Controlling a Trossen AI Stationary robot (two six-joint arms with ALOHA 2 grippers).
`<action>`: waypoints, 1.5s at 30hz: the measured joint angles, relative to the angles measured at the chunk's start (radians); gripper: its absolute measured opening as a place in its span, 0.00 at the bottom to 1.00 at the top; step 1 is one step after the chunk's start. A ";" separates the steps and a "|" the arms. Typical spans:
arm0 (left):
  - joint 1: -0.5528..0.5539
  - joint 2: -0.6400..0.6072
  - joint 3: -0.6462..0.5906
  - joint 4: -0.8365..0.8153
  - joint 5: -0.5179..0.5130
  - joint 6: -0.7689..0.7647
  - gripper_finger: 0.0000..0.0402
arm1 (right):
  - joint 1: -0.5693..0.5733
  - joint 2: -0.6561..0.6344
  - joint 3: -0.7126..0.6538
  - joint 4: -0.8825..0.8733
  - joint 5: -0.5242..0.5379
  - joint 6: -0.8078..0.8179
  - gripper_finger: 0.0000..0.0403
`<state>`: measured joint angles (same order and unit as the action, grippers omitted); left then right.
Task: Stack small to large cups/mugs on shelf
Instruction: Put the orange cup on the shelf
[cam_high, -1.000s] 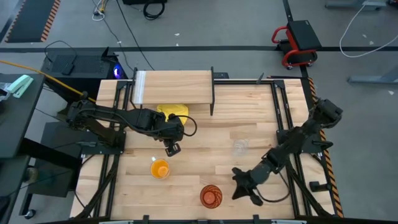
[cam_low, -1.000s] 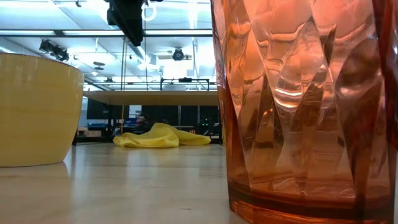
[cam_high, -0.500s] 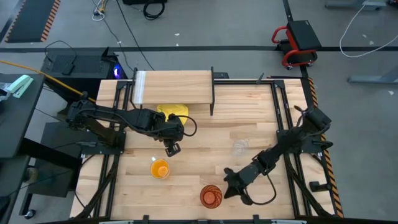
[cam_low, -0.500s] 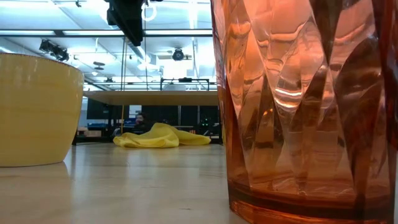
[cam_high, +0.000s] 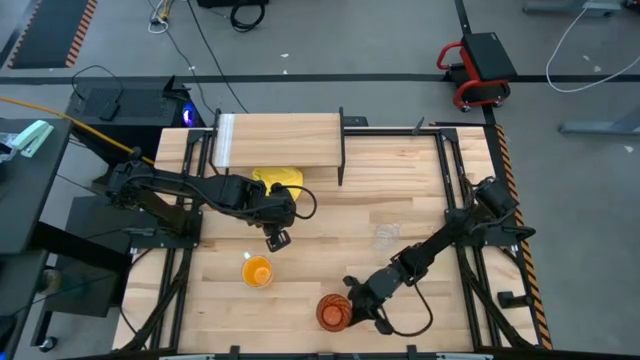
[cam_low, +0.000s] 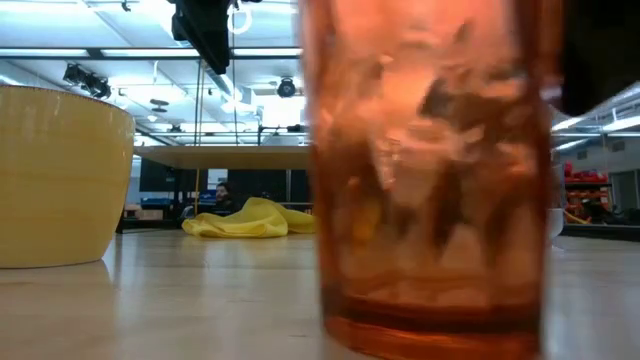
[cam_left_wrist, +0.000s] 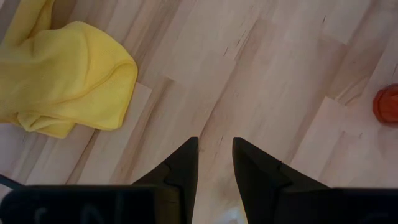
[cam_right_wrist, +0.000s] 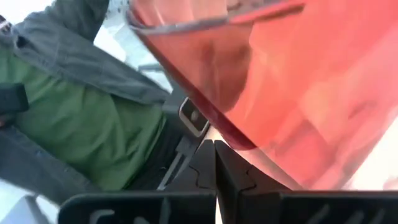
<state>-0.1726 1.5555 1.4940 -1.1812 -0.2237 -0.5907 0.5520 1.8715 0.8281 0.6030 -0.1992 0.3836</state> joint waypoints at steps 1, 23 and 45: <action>0.000 0.000 0.000 0.000 0.000 0.000 0.27 | -0.005 0.001 0.001 0.009 0.000 -0.003 0.00; 0.000 0.000 0.000 0.000 0.000 0.000 0.27 | -0.131 0.001 0.001 0.016 0.106 -0.107 0.00; -0.125 0.000 0.000 0.062 0.095 -0.053 0.27 | -0.113 0.001 0.001 0.016 0.037 -0.144 0.00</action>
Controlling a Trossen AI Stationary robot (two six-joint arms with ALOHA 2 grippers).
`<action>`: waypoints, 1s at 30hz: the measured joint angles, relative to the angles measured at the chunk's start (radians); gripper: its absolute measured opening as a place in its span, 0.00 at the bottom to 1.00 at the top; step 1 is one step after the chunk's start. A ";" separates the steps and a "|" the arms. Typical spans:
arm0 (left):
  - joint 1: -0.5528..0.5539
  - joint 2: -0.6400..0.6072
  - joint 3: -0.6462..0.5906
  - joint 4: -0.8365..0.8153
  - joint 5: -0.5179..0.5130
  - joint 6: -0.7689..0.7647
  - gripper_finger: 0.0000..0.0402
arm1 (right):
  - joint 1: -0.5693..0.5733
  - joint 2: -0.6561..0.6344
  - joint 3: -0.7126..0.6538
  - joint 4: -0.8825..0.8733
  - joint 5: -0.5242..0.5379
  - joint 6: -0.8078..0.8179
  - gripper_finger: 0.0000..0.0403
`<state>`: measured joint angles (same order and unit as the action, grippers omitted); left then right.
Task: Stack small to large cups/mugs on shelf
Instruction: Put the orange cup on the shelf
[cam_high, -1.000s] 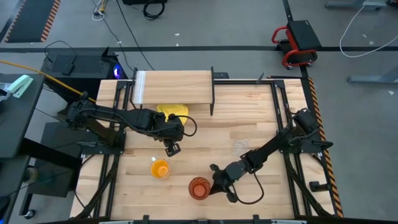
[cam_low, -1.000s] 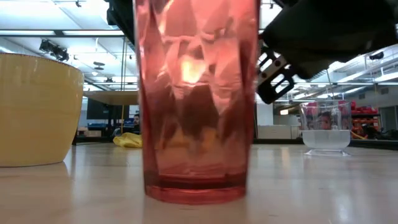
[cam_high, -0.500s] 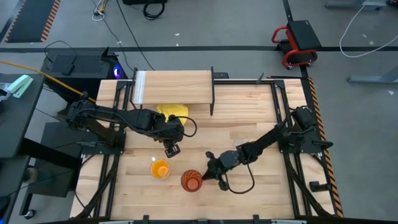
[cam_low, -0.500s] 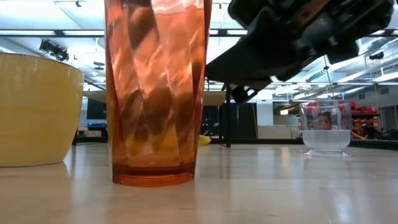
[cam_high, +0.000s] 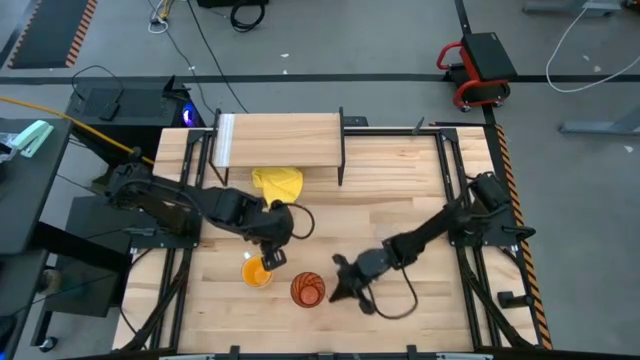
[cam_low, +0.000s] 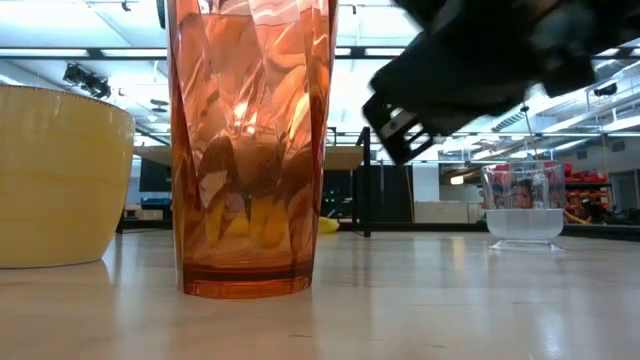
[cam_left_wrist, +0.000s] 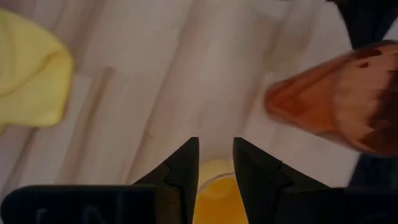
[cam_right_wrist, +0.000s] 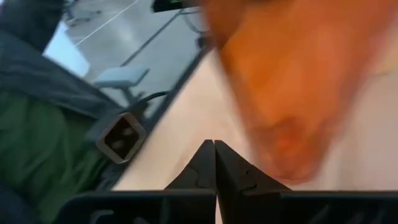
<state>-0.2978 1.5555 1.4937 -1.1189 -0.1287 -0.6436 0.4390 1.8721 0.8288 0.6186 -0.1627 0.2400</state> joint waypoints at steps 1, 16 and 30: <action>-0.011 0.000 0.000 0.019 0.000 0.000 0.27 | 0.017 0.000 0.000 0.001 0.005 0.000 0.00; -0.079 0.112 0.000 0.075 0.056 -0.019 0.27 | 0.019 0.046 0.008 0.177 0.035 0.030 0.00; -0.080 0.127 0.000 0.125 0.079 -0.017 0.27 | -0.025 0.237 0.180 0.158 -0.056 0.012 0.00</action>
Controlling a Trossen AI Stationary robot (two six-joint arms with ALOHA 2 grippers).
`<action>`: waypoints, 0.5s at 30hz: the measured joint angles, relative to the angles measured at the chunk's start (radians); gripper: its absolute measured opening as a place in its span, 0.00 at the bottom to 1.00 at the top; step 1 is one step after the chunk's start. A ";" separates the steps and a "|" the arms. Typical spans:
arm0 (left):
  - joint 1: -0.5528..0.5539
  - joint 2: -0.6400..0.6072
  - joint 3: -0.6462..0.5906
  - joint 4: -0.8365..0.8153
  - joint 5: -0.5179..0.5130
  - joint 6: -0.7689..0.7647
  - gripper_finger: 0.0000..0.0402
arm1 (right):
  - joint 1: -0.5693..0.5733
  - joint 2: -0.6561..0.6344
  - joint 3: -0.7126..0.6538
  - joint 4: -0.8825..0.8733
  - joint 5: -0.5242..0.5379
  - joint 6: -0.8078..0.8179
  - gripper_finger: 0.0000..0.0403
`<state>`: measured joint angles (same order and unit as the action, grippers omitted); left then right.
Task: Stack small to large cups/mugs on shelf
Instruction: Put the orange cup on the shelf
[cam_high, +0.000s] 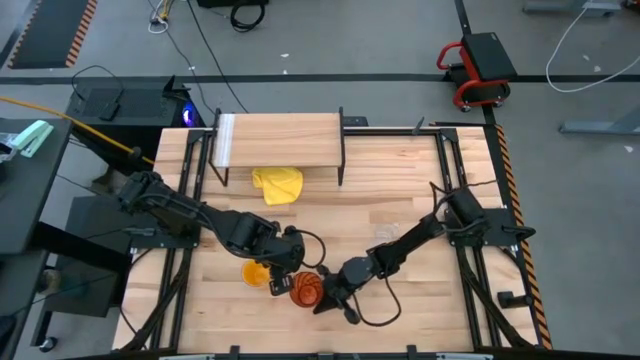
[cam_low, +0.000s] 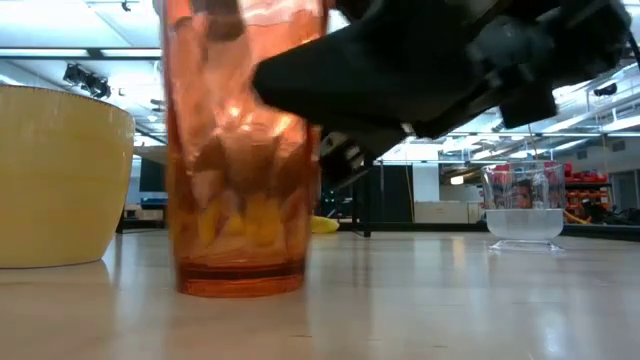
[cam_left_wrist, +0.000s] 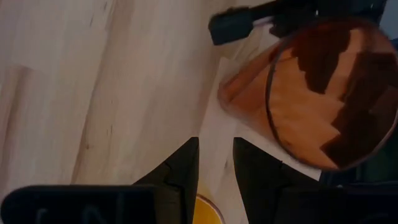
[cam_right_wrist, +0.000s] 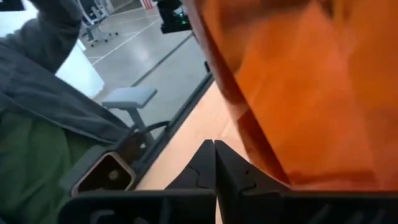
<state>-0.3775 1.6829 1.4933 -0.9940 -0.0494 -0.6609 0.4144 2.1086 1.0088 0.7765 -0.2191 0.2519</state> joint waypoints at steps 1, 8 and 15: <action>0.000 0.000 0.000 -0.001 0.000 0.000 0.27 | -0.004 0.007 0.004 0.000 -0.003 0.000 0.00; 0.000 0.000 0.000 0.000 0.013 0.000 0.27 | -0.029 0.020 0.013 -0.001 0.000 -0.012 0.00; 0.000 -0.001 0.000 0.001 0.050 0.000 0.27 | -0.041 0.020 0.013 -0.006 0.000 -0.020 0.00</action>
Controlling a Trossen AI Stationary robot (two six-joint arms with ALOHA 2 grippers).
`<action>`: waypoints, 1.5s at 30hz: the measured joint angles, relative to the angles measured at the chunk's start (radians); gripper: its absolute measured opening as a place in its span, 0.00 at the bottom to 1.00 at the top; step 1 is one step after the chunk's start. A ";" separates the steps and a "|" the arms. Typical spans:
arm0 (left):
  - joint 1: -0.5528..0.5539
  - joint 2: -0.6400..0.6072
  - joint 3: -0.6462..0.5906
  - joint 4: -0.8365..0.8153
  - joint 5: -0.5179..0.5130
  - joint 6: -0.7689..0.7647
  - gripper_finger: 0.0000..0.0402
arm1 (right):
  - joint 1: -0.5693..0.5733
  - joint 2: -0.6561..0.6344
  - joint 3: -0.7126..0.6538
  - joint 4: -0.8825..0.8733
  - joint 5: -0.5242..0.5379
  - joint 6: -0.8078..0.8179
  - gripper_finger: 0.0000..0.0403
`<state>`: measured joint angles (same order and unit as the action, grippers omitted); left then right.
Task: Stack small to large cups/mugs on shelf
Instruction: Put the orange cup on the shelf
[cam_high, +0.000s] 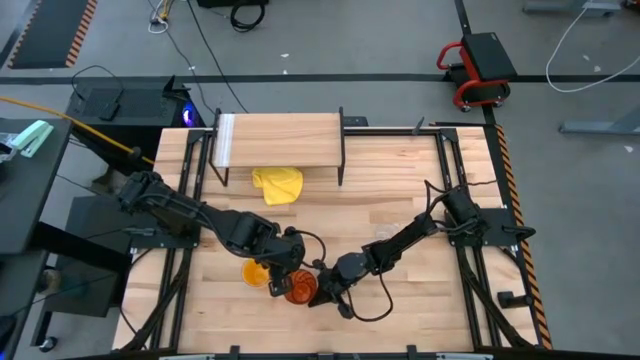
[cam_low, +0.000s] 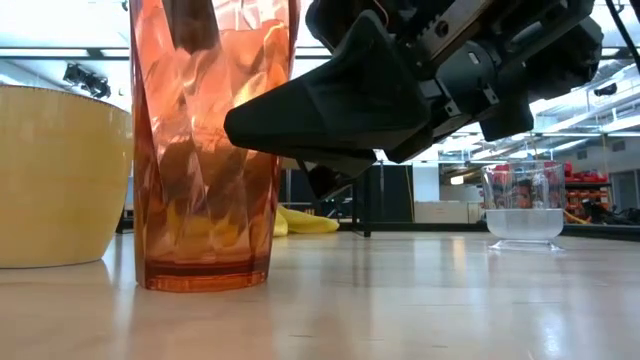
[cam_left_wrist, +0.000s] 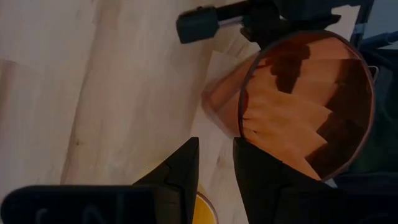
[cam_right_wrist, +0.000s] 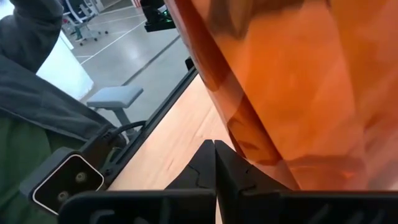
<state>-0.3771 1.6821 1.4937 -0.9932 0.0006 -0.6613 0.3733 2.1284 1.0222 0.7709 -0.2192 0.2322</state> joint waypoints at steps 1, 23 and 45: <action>0.000 0.000 0.000 0.000 0.005 0.000 0.27 | 0.000 0.000 0.000 0.000 0.000 -0.001 0.00; 0.001 -0.028 0.006 0.038 0.011 0.018 0.27 | -0.009 -0.002 0.000 0.006 0.001 -0.019 0.00; -0.003 0.021 0.003 -0.019 -0.021 0.000 0.27 | -0.027 -0.002 -0.001 0.006 0.001 -0.034 0.00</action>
<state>-0.3801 1.7031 1.4970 -1.0118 -0.0208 -0.6613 0.3467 2.1262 1.0214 0.7769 -0.2179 0.1979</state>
